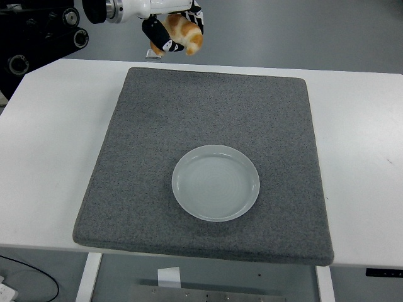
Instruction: Place the bread on the plate
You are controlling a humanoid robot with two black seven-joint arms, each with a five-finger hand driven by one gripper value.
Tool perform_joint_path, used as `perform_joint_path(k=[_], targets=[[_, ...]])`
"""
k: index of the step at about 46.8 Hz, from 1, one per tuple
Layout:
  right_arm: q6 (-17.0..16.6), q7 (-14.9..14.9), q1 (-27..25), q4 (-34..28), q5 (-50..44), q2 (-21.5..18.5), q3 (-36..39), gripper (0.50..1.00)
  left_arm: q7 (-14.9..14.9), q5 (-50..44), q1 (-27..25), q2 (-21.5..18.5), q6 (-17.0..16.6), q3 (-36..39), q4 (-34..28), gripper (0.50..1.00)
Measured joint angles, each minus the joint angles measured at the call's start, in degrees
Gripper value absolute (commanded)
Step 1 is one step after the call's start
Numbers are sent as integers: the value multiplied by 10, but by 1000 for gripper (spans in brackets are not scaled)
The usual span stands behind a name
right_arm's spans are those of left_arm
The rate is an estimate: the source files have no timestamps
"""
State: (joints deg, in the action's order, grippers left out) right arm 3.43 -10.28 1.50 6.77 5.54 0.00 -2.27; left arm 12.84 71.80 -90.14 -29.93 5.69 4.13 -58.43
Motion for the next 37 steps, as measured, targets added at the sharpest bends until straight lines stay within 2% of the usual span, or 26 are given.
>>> perform_joint_path(k=[24,29,37], targets=[[0,0,0,0,0,0,0,932,1,-5,-12,28,-4,-8,-68,500],[0,0,0,0,0,0,0,932,2,-9,-7,55,-4,-8,-75,500],[0,0,0,0,0,0,0,932,5,-13,-1,76,-2,-8,-82,500]])
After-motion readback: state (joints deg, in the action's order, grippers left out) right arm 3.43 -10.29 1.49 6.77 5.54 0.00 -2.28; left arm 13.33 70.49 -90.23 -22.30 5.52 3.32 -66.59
